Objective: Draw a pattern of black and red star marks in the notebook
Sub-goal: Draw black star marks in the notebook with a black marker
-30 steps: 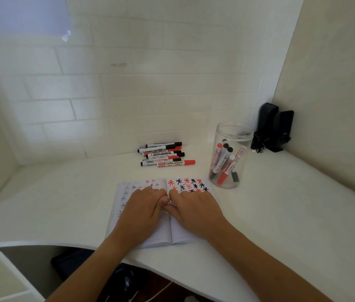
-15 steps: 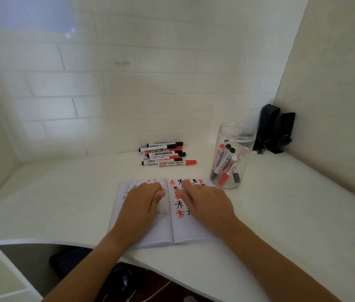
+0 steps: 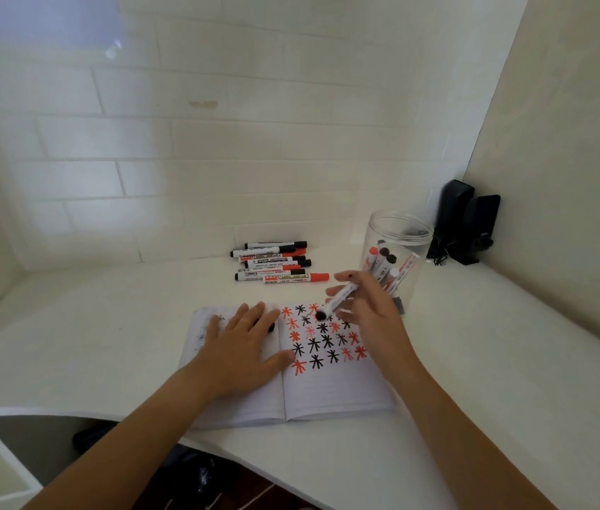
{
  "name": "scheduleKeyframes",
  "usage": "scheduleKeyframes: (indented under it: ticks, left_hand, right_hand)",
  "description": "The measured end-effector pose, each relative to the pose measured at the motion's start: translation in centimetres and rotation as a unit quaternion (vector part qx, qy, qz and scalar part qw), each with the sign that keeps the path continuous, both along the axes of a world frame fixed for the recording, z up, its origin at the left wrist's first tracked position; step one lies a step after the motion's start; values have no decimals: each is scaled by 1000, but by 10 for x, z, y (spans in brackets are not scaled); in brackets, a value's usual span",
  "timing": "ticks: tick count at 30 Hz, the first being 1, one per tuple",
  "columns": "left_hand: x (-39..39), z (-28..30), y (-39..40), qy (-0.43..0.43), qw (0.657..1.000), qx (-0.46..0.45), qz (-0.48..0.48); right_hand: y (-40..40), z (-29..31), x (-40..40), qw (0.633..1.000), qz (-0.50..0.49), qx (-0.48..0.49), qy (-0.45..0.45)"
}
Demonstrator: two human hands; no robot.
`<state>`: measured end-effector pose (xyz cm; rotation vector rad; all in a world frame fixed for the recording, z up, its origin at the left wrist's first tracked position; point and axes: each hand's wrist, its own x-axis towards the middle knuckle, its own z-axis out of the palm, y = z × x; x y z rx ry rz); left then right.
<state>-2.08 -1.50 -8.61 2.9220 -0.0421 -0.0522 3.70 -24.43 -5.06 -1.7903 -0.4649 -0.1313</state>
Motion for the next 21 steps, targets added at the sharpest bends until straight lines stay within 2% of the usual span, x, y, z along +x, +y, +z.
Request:
scheduleKeyframes:
  ticks: [1,3,5,9,14,18,20,21]
  left_hand:
    - [0,-2,-1,-13,1000,-4,2]
    - [0,-10,-2,-49,999,-16,7]
    - [0,-15,-2,-73,997,-19,14]
    - [1,-15,-2,-88,996,-20,15]
    - [9,-13,-2,-102,994,-40,18]
    - [26,-18,5,-119,992,-31,34]
    - [32,-20,8,-136,990,-28,33]
    - [33,-21,9,-144,989,-30,31]
  right_hand:
    - [-2,-3,0,996,6,-82,-29]
    - [1,-7,-3,972,76,-222,-21]
    - [6,-6,-11,943,142,-299,13]
    - [10,0,-26,863,229,-450,11]
    - [11,-3,-23,859,245,-449,-14]
    - [12,-11,-16,867,239,-427,-91]
    - [13,-13,-13,883,232,-399,-85]
    - [14,-12,-13,904,225,-357,-68]
